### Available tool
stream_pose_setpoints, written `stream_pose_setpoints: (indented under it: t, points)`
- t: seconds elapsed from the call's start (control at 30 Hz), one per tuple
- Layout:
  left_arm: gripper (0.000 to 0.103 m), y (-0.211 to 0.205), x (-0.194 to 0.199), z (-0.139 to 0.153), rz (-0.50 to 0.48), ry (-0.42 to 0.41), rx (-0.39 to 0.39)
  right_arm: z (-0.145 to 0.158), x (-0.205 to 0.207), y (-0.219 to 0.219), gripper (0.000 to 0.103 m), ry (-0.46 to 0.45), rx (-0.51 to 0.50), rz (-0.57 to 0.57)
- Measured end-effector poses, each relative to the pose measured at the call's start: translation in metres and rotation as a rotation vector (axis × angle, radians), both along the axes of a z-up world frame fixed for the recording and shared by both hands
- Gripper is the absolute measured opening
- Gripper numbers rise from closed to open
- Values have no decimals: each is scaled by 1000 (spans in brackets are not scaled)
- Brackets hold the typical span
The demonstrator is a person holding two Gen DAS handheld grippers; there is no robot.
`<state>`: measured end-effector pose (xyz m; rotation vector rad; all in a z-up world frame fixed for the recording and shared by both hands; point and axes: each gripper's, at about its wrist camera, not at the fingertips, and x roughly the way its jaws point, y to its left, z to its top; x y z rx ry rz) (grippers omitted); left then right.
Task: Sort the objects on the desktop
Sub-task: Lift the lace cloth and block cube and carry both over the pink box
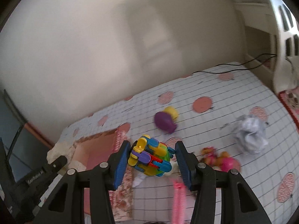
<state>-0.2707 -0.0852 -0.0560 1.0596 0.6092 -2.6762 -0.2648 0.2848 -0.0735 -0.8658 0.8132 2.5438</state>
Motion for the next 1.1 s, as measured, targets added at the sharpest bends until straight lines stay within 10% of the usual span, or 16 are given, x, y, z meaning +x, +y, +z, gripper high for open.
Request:
stream_pose_setpoints:
  t: [0.77, 1.1]
  points:
    - [21, -119, 46, -15, 309, -14, 84, -16, -62, -121, 52, -46, 55, 271]
    - [22, -122, 37, -30, 257, -51, 147, -26, -78, -139, 53, -91, 79, 298]
